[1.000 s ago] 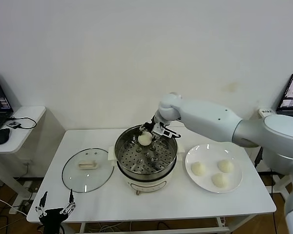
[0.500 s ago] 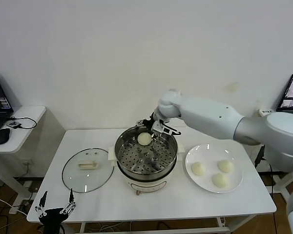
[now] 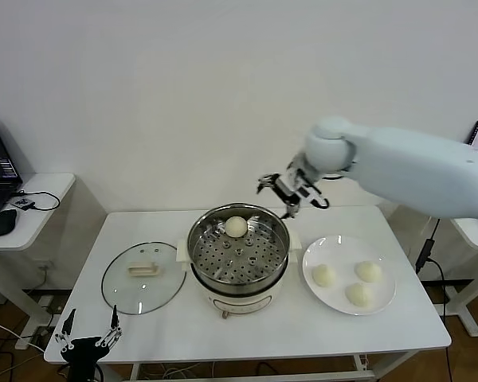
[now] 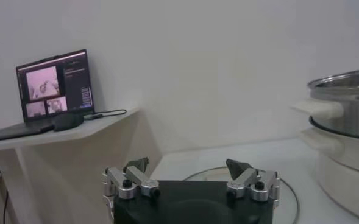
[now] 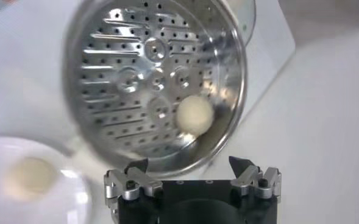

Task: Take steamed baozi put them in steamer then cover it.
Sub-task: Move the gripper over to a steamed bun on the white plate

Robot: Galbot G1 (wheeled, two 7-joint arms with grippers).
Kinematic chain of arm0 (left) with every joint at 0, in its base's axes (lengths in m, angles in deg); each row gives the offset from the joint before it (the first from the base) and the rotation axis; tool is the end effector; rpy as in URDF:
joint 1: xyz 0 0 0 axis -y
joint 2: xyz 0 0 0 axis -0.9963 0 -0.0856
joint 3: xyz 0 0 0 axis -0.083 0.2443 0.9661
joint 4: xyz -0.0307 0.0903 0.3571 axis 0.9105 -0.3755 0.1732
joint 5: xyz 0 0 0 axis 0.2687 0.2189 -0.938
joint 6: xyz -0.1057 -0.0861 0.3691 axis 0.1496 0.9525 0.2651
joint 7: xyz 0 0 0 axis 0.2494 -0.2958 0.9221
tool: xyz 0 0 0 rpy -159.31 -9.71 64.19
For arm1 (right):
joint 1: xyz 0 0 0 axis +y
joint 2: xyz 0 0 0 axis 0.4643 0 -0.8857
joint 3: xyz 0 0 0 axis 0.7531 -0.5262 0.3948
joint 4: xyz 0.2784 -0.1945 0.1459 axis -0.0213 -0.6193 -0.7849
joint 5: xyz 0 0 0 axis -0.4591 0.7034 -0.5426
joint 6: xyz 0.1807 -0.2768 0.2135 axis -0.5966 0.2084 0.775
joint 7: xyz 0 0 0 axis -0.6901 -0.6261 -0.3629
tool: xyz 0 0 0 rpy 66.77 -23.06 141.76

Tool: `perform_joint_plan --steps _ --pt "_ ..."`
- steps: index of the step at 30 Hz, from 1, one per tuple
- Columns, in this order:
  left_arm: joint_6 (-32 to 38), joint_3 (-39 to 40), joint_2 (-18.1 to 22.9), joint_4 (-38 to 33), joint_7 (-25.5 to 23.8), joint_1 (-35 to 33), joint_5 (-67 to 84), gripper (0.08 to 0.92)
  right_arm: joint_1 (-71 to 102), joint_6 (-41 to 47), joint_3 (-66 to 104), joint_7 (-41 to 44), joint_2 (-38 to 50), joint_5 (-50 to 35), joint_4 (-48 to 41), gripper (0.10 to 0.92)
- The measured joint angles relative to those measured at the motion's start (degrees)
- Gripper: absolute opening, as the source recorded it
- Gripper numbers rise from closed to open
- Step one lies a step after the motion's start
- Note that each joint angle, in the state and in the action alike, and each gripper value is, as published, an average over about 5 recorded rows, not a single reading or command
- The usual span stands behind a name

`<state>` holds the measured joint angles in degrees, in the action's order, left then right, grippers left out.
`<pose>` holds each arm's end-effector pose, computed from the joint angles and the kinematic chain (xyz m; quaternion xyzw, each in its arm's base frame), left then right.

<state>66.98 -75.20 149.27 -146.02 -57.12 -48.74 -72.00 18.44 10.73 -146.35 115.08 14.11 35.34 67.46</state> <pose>0.1335 0.1010 -0.3620 0.1100 -0.9874 -0.0970 0.0594 0.5445 -0.0033 -0.0018 0.5392 -0.4661 0.6812 0.1671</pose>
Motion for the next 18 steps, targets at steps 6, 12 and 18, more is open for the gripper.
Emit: perform_joint_plan --steps 6,12,18 --pt "-0.24 -0.22 -0.14 0.25 -0.08 0.36 0.06 0.823 2.39 4.12 1.61 1.35 8.10 0.61 2.95 0.823" --pt "-0.56 -0.71 -0.39 0.36 -0.17 0.71 0.22 0.823 7.59 6.05 3.94 1.73 12.14 2.51 3.52 0.823" --pt "-0.88 -1.63 -0.65 0.46 -0.26 0.65 0.73 0.823 14.47 7.04 7.54 1.70 13.04 4.89 1.87 0.823"
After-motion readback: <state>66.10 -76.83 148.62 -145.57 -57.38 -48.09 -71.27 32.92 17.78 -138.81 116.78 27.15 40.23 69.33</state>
